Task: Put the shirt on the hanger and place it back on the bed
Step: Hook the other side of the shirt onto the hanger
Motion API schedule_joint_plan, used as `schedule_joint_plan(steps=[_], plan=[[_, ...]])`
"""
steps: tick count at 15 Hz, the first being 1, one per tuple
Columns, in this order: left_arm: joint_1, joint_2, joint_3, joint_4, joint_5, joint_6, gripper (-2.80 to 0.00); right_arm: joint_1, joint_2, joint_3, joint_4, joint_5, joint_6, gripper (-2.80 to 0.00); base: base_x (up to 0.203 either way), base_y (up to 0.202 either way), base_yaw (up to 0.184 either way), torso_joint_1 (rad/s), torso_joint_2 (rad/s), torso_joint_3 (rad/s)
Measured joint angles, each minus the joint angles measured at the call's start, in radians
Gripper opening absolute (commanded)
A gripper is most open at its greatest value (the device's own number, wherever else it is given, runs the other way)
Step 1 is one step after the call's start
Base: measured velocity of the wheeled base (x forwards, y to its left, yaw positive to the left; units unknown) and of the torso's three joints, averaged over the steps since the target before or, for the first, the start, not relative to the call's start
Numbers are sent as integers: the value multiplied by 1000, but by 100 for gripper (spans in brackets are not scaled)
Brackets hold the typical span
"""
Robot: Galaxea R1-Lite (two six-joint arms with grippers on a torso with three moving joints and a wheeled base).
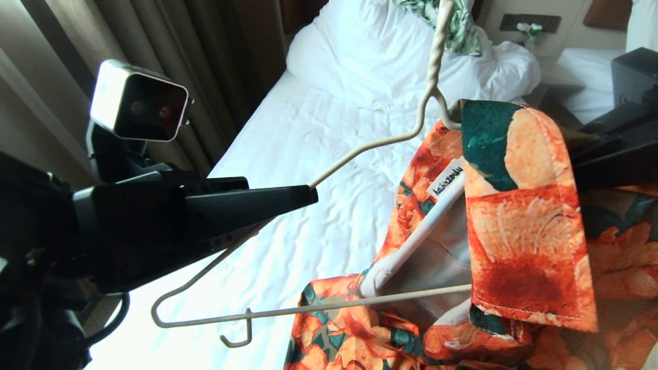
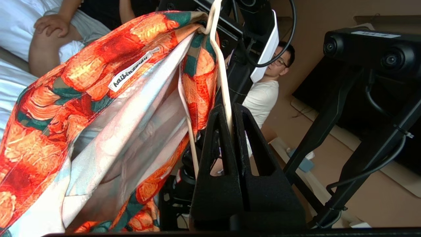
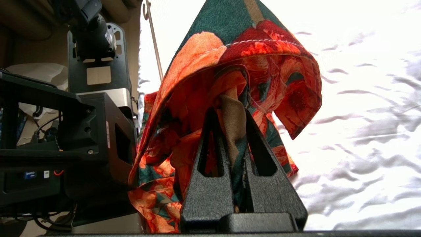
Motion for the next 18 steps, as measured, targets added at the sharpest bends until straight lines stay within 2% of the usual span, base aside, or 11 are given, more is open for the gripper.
schedule_joint_plan(steps=[2,3,8,14,15,18], plan=[[4,-9,-2,4,1,1,-280,2,-1,0,0,0,0,-280,0,0,0,0,0,0],[6,-11,0,2,0,2,0,2,-1,0,0,-2,0,-280,0,0,0,0,0,0],[28,-11,2,-1,-1,4,0,3,-3,0,18,-4,0,-280,0,0,0,0,0,0],[156,65,-37,-4,1,8,0,-3,-27,0,44,-6,3,-280,0,0,0,0,0,0],[179,82,-41,-15,2,8,-280,-7,-32,0,57,-7,3,-280,0,0,0,0,0,0],[233,114,-44,-24,3,5,-280,-13,-43,0,69,-11,18,-280,0,0,0,0,0,0]])
